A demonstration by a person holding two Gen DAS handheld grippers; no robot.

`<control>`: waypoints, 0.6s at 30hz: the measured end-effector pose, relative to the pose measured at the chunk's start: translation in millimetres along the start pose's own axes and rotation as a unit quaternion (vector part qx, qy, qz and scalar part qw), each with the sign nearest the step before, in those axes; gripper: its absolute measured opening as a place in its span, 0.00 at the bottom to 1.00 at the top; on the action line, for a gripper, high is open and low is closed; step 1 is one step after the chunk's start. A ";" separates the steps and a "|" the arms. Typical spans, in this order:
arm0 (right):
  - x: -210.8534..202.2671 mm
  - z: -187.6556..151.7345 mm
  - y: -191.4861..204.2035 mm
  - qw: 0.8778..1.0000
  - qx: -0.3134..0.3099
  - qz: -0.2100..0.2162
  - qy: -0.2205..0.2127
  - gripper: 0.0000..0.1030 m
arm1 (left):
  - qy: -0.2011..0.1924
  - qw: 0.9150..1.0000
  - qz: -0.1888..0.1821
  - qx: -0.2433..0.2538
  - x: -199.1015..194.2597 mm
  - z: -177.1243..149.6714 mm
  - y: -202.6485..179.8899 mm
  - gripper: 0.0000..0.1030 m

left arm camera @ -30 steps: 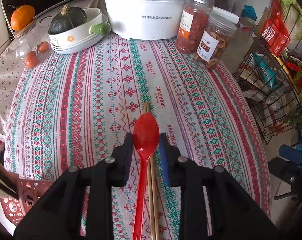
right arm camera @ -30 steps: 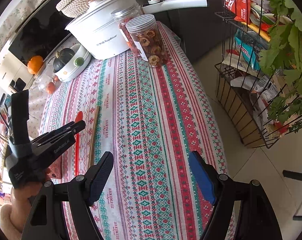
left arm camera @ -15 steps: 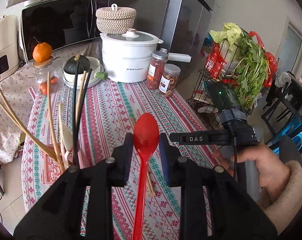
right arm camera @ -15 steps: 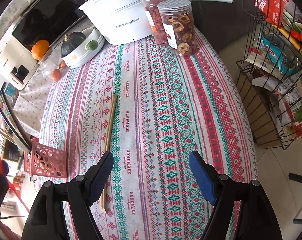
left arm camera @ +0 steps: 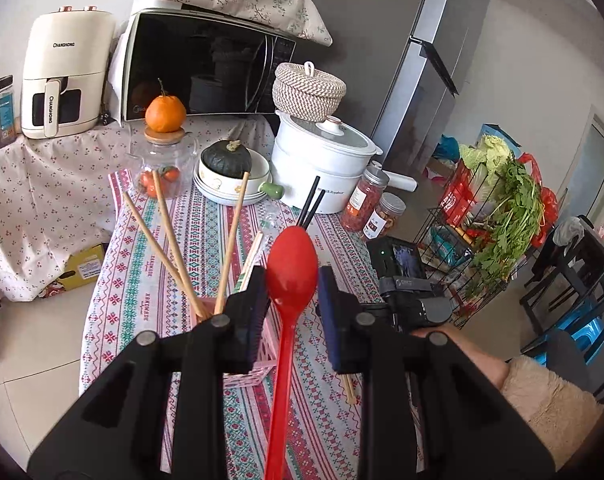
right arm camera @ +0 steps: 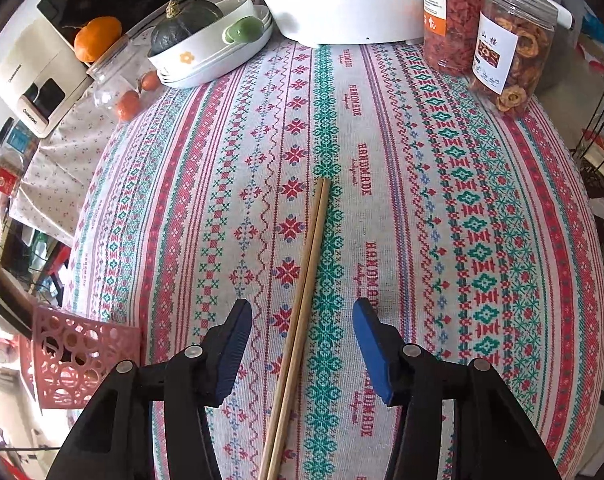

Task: Organize utensils
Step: 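Lift the red spoon with the left gripper while the right gripper grasps the last wooden chopsticks, then lower the red spoon into the basket with the left gripper while the right gripper carries the chopsticks there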

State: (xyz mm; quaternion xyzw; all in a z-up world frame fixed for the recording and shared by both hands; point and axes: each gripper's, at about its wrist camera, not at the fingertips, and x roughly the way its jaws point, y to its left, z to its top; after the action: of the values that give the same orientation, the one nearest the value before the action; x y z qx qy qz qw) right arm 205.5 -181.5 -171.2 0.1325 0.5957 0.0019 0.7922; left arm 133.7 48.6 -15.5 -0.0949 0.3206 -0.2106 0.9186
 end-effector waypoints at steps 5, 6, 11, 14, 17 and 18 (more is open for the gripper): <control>7.6 4.4 22.0 0.995 -0.034 -0.094 -0.012 0.11 | -0.009 1.000 0.001 -0.007 -3.8 0.1 8.6 0.27; 8.5 4.5 22.2 0.995 -0.034 -0.096 -0.013 0.10 | -0.013 1.000 0.001 -0.010 -5.3 1.1 10.5 0.27; 0.7 0.1 12.2 0.998 -0.012 -0.064 -0.022 0.09 | -0.075 0.997 0.014 -0.020 -12.7 9.6 17.8 0.27; -26.9 -2.9 11.9 0.998 -0.012 -0.037 -0.056 0.09 | -0.130 0.991 0.035 -0.021 -11.8 13.2 22.0 0.27; -62.8 -9.0 16.7 0.995 -0.016 -0.009 -0.101 0.09 | -0.172 0.984 0.050 -0.025 -2.1 15.1 25.3 0.27; -74.2 -12.6 19.2 0.993 -0.019 -0.001 -0.115 0.09 | -0.183 0.981 0.059 -0.021 1.8 15.7 24.5 0.27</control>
State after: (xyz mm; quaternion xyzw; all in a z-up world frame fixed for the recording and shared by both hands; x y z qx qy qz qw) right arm 175.0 -172.4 -100.3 0.1163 0.5007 -0.0032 0.8578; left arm 152.8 70.3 -11.9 -0.1323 0.1562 -0.1281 0.9704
